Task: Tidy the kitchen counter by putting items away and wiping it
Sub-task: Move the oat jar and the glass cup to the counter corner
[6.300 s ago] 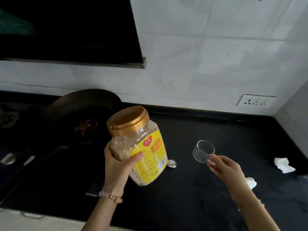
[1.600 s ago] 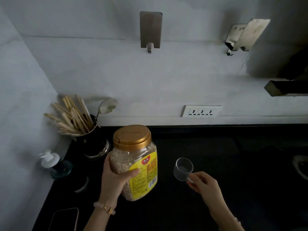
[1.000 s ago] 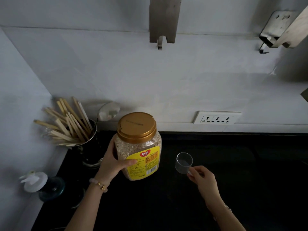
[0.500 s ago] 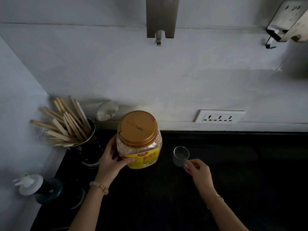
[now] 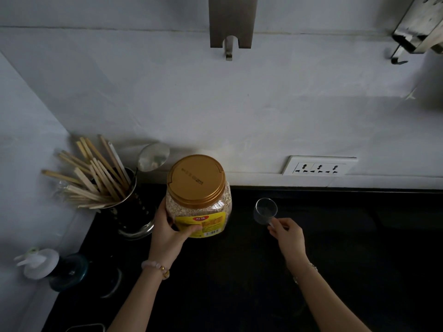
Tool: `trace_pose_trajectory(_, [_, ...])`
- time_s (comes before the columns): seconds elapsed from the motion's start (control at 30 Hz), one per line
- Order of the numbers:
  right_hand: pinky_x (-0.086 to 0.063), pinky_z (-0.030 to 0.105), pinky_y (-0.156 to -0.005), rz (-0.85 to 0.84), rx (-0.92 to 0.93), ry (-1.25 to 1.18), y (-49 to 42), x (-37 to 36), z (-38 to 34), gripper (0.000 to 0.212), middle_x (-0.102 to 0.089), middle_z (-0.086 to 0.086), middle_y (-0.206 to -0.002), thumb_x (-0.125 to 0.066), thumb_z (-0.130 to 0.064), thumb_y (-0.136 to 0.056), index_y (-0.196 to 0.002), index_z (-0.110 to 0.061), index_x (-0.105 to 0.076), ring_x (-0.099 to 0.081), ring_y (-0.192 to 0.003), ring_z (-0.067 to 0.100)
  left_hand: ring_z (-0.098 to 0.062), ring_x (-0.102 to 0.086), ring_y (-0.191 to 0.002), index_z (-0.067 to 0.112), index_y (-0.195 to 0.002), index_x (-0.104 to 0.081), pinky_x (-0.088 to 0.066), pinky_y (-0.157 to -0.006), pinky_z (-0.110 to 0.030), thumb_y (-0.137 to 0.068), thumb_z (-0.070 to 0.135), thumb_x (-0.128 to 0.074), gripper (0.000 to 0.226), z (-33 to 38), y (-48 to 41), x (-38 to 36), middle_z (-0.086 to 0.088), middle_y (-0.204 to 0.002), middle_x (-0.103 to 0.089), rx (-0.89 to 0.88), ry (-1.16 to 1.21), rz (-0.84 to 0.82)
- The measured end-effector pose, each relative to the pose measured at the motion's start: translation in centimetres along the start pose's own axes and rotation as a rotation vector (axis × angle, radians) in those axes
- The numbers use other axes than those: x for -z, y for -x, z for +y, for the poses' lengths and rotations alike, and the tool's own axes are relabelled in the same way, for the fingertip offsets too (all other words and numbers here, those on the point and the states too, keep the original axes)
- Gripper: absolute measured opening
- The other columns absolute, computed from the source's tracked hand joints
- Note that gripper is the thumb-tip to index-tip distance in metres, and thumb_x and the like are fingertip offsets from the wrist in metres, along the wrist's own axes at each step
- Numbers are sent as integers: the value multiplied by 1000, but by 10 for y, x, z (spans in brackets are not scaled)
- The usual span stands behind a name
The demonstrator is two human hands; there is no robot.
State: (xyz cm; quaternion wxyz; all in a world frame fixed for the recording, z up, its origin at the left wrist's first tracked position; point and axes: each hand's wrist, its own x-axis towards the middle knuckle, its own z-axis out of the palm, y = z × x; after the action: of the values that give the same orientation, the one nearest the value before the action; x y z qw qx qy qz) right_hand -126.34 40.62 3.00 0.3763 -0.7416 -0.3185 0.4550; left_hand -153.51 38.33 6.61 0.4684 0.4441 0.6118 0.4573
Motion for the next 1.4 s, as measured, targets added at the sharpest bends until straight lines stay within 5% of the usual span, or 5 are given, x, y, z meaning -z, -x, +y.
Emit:
trace_pose_trajectory(0.37, [-53,38,-92,-51,-27,-25,-8,6,-12,29,-64,5,-105,-59,-22,-88,-115,-11,-58,-64,-95,17,-7,-48,-135,25,-161,-29,-40,-113,-30,-51,38,-92,127,1,-4,5,26,-136,-50,43,-53,-34])
trace_pose_trajectory(0.5, [-52,33,-87,-71,-36,2,12,24,-4,30,-59,-1,-101,-54,-13,-90,-120,-14,-55,-62,-95,16,-17,-40,-144,17,-161,-31,-40,-119,-46,-84,0,-82,94,-2,7,0,-1,-159,-42,83,-78,57])
trace_pose_trajectory(0.67, [-52,33,-86,-98,-99,71,45,53,18,27,-64,4,-107,-53,-12,-90,-117,-15,-57,-62,-96,16,-30,-53,-139,9,-154,-43,-46,-108,-42,-101,9,-65,57,-5,45,-2,-8,-154,-51,169,-167,107])
trace_pose_trajectory(0.9, [-49,24,-69,-76,-43,149,120,93,62,18,-68,2,-91,-48,-16,-93,-100,-18,-64,-65,-86,14,-10,-67,-97,38,-92,-60,-52,-82,-20,-108,15,-52,29,-18,136,-5,5,-100,-68,198,-327,-127])
trace_pose_trajectory(1.4, [-42,29,-55,471,-245,-196,339,205,245,22,-62,11,-62,-48,2,-88,-76,-5,-65,-57,-56,23,-14,-66,-82,27,-82,-63,-51,-73,-18,-108,12,-50,33,-38,279,-146,2,-80,-66,37,-435,-781])
